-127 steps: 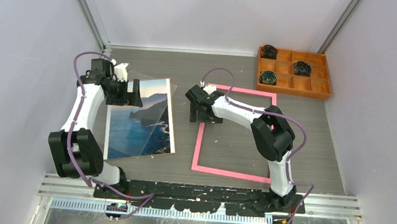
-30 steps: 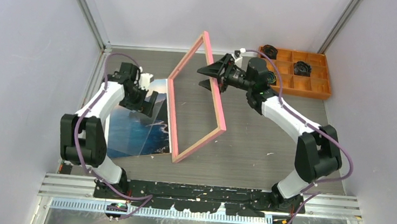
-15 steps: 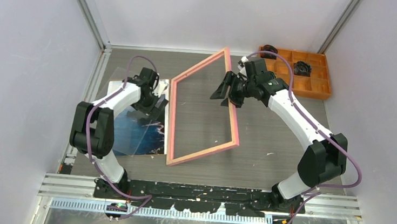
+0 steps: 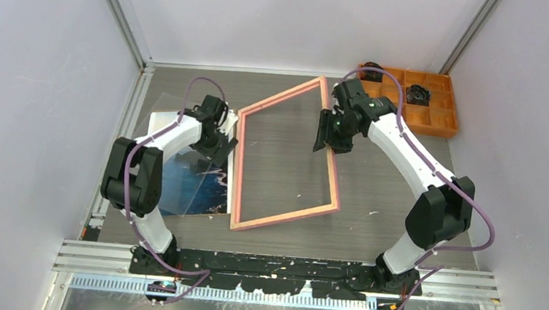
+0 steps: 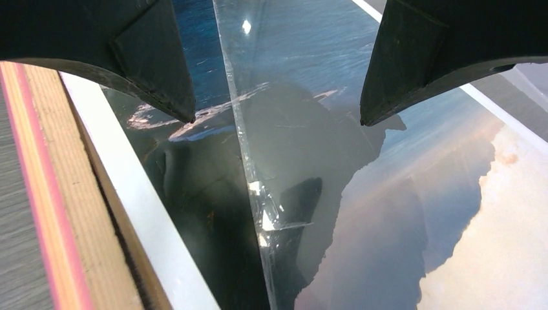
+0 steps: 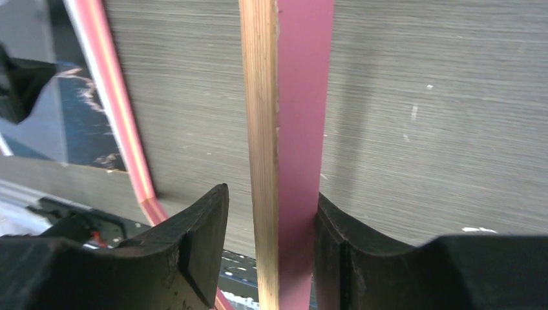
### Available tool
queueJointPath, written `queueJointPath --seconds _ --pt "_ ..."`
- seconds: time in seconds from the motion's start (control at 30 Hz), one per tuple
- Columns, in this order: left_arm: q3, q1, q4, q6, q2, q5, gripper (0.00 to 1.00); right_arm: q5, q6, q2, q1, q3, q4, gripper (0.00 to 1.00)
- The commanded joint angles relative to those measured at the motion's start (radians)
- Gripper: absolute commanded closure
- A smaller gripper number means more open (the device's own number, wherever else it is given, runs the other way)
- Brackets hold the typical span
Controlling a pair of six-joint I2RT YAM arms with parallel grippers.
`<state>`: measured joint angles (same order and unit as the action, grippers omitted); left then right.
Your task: Put the photo into the frame
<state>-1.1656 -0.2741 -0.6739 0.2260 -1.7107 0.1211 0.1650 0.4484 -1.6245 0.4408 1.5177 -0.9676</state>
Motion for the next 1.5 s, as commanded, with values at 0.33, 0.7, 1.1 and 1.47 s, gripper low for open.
queueJointPath --seconds 0.33,0.7,1.1,1.47 --pt "-0.086 -0.083 0.087 0.015 -0.125 0.071 0.00 -0.438 -0.082 -0.153 -0.001 0.101 -0.106 0.50" --pt "-0.109 -0.112 0.096 0.014 -0.152 0.057 0.00 -0.567 -0.051 -0.242 -0.002 0.052 -0.048 0.50" --pt "-0.284 -0.132 0.054 -0.005 -0.255 0.088 0.00 -0.463 0.032 -0.211 -0.092 -0.135 0.171 0.33" --pt "-0.366 -0.135 -0.003 -0.017 -0.293 0.020 0.00 -0.394 0.113 -0.127 -0.109 -0.287 0.303 0.33"
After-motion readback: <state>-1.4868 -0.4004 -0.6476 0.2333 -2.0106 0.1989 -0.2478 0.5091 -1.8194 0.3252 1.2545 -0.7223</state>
